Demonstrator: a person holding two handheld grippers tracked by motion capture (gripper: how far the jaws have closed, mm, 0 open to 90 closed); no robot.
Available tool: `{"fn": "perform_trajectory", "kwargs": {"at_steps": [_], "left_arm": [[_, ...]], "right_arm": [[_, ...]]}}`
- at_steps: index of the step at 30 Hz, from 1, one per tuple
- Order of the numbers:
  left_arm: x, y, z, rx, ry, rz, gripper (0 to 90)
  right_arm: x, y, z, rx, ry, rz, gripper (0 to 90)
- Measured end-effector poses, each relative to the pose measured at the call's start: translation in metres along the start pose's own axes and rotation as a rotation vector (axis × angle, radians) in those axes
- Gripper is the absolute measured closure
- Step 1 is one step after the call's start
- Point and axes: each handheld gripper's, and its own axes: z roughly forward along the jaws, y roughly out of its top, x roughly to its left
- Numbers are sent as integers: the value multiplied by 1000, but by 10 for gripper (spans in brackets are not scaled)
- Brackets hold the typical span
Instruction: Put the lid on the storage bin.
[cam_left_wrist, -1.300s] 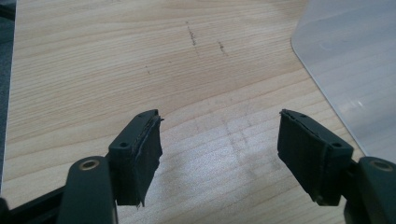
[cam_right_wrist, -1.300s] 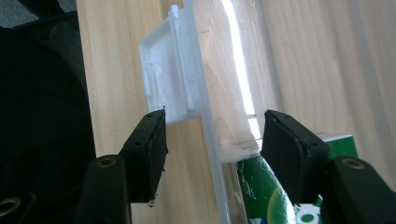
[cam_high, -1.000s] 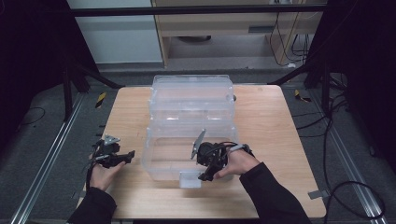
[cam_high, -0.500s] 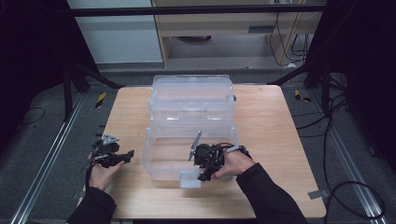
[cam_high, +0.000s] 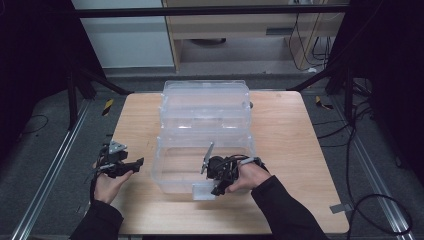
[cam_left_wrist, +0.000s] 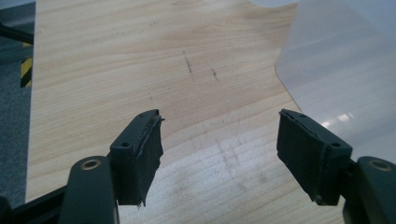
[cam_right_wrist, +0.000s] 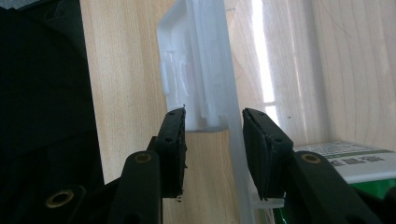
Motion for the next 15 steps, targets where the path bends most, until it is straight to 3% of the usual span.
{"fn": "perform_trajectory", "kwargs": {"at_steps": [8,15], "left_arm": [[1,15,-19,-55,-16,18,305],[-1,37,-32,-99,-65,84,309]], "right_arm": [[1,-1,0,-9,-6,-4,606],[2,-2,1,-13,-10,-5,603]]}}
